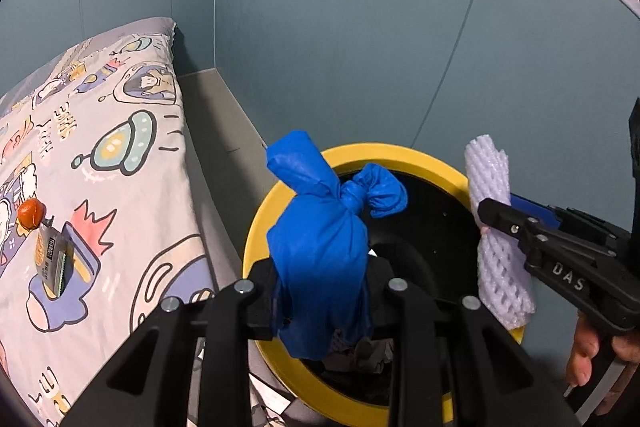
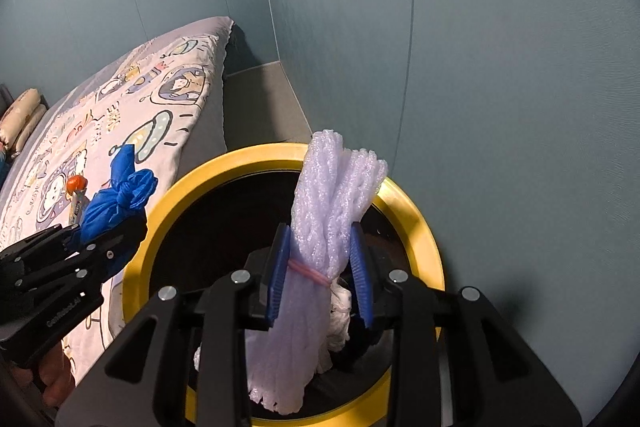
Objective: Collect trash
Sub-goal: 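Open both grippers to drop the glove and mesh into the bin, then move both tools back over the orange and snack packet on the bed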
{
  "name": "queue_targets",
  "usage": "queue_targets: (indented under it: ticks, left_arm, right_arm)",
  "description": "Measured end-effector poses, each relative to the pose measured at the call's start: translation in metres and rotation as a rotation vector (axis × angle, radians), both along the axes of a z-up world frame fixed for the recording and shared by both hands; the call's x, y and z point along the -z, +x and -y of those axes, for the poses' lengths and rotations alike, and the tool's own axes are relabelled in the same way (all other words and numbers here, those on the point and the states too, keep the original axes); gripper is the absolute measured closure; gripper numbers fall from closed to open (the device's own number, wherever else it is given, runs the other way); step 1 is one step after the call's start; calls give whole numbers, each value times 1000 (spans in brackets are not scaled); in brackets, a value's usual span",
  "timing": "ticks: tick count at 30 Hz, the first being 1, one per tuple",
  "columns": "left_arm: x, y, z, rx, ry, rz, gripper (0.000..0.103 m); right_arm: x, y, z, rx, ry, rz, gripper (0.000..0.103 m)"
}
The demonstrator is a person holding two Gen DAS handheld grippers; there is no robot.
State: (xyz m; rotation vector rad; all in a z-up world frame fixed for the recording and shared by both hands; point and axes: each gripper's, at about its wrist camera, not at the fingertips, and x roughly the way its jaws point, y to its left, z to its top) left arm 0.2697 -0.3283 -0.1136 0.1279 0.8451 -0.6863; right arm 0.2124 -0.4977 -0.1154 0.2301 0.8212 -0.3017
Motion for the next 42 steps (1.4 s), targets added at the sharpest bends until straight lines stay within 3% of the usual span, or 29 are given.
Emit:
queue_targets:
  ticks: [13, 15, 17, 21, 25, 28, 30, 42]
  left_arm:
    - [5, 1, 3, -1, 0, -18, 76]
    - [4, 1, 3, -1, -7, -26, 75]
    - [3, 0, 2, -1, -10, -25, 71]
    - [-1, 0, -2, -16, -22, -21, 54]
    - [-7, 1, -8, -37, -45, -17, 36]
    - [-11, 2, -15, -54, -63, -17, 30]
    - [-14, 3, -20, -70, -68, -10, 26]
    - [-31, 14, -58, -151, -81, 21, 23]
  right_arm:
    - [0, -3, 2, 5, 7, -2, 73]
    - [-1, -5, 3, 5, 10, 0, 69]
    - [-3, -6, 4, 10, 10, 3, 67]
    - [-7, -10, 7, 29, 11, 13, 55]
    - [-13, -14, 10, 52, 11, 23, 50]
    - [-17, -19, 11, 63, 17, 32, 46]
    - [-19, -22, 12, 75, 15, 40, 40]
    - [-39, -30, -4, 46, 25, 95, 37]
